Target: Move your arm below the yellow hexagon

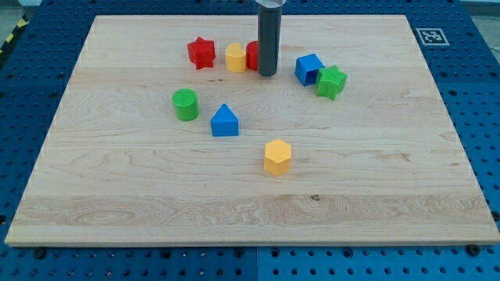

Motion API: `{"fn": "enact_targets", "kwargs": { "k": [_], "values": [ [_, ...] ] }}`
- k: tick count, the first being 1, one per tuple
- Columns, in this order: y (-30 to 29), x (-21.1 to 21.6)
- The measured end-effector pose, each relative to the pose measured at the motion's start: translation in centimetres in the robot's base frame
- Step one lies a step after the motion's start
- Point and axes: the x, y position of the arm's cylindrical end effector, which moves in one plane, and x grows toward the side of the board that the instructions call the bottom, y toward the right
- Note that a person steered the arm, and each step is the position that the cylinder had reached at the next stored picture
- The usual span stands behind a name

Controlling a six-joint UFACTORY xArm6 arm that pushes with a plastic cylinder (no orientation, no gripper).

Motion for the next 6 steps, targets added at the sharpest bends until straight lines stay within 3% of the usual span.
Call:
{"fn": "enact_targets", "kwargs": {
  "k": [1,4,5,6],
  "values": [
    [0.0,0.7],
    [8.1,14.9],
    [8.1,20.8],
    [3.5,22.8]
  ]
}}
